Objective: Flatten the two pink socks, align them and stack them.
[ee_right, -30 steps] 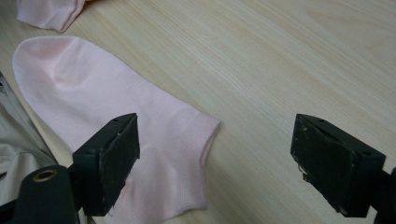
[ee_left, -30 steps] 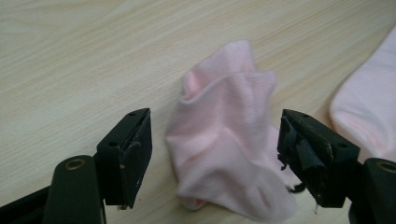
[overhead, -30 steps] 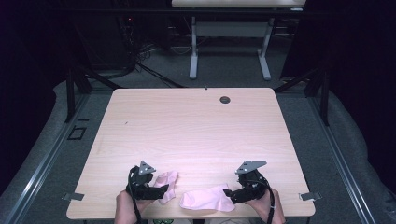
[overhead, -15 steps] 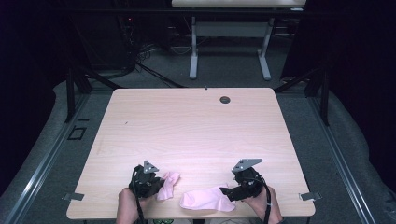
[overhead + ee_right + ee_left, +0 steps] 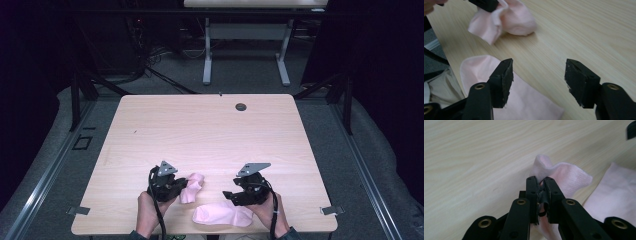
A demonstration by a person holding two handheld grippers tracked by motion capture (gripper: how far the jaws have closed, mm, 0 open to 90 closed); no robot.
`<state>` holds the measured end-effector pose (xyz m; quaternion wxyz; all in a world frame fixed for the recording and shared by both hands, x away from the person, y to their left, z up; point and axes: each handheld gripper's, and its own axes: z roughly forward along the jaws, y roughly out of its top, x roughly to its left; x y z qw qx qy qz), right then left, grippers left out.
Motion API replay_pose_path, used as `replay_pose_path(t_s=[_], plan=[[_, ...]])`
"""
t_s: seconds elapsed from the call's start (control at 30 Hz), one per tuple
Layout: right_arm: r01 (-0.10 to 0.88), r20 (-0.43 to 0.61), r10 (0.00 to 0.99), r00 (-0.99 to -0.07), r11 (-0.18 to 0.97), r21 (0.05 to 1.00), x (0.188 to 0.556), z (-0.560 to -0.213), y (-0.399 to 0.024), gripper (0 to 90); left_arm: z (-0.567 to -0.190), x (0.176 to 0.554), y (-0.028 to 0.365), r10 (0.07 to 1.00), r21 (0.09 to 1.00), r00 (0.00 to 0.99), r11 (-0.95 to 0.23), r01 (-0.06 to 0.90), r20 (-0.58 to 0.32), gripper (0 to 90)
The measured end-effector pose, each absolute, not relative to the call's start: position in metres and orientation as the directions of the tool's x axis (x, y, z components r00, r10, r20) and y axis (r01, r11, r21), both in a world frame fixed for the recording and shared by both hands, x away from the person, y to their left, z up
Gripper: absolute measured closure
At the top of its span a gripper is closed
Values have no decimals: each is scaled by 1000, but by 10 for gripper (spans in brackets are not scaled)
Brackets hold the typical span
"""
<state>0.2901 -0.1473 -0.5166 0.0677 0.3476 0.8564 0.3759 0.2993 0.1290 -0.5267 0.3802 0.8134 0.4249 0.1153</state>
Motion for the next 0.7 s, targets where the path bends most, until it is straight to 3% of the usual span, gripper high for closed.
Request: replay_pose_path(t_s=[0.3, 0.4, 0.5, 0.7], plan=[[560, 226, 608, -761, 439, 703, 304, -523, -116, 527, -527, 307, 105, 755, 732, 638, -345, 587, -155, 832], [573, 251, 599, -760, 437, 693, 309, -527, -113, 648, -530, 308, 100, 749, 730, 639, -338, 594, -173, 831], [578, 251, 603, -757, 440, 687, 312, -529, -112, 831, -531, 309, 98, 743, 728, 646, -345, 592, -173, 828], [583, 229, 625, -746, 448, 677, 314, -525, -120, 860, -533, 309, 95, 716, 727, 676, -369, 579, -175, 772]])
